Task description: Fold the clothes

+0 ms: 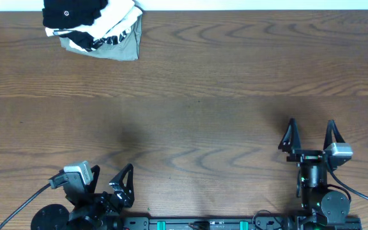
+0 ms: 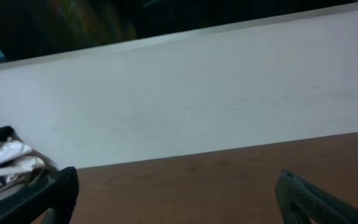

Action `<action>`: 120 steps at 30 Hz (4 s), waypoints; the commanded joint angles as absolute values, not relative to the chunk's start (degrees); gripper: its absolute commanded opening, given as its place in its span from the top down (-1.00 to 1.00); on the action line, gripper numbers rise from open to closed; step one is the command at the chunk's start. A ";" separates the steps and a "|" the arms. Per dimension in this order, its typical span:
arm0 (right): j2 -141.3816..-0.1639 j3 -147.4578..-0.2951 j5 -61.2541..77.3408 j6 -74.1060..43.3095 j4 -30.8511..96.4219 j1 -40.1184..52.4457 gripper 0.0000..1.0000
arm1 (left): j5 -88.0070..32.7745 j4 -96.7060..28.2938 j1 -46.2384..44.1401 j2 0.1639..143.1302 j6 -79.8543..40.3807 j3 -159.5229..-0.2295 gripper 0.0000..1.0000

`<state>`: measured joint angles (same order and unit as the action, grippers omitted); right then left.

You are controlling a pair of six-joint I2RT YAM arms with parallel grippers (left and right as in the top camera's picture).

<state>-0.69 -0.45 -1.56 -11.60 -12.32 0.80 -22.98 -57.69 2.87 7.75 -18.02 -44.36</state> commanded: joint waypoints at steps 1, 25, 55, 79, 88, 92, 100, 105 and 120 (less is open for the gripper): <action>-0.30 -0.32 -1.04 -8.51 -10.35 -0.05 -0.98 | -23.35 -57.58 2.85 7.73 -18.09 -44.34 -0.96; -0.32 -0.32 0.03 -4.19 4.27 -0.36 -0.98 | -23.35 -57.58 2.85 7.73 -18.09 -44.34 -0.96; -0.32 -0.32 0.03 -4.19 4.27 -0.36 -0.99 | -23.33 -57.14 2.87 7.70 -18.11 -44.31 -0.96; -0.32 -0.32 0.03 -4.19 4.27 -0.36 -0.98 | -17.96 -2.46 2.85 0.10 -12.05 -8.97 -0.96; -0.32 -0.32 0.03 -4.19 4.27 -0.36 -0.99 | -6.46 2.17 2.85 0.10 -12.51 -4.08 -0.96; -0.32 -0.32 0.03 -4.19 4.27 -0.36 -0.99 | -1.96 2.44 2.87 0.08 -12.51 -2.59 -0.96; -0.32 -0.32 0.03 -4.19 4.27 -0.36 -0.99 | -1.85 3.07 2.92 0.05 -12.47 -0.23 -0.96; -0.32 -0.32 0.03 -4.19 4.27 -0.36 -0.98 | -1.89 0.47 2.92 0.05 -12.49 -0.23 -0.96; -0.32 -0.32 0.03 -4.19 4.27 -0.36 -0.98 | -1.89 -3.86 2.92 0.23 -12.51 -0.23 -0.96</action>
<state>-0.69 -0.40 -0.38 -5.15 3.99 0.21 -2.79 -1.19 2.90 0.58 -13.06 -0.78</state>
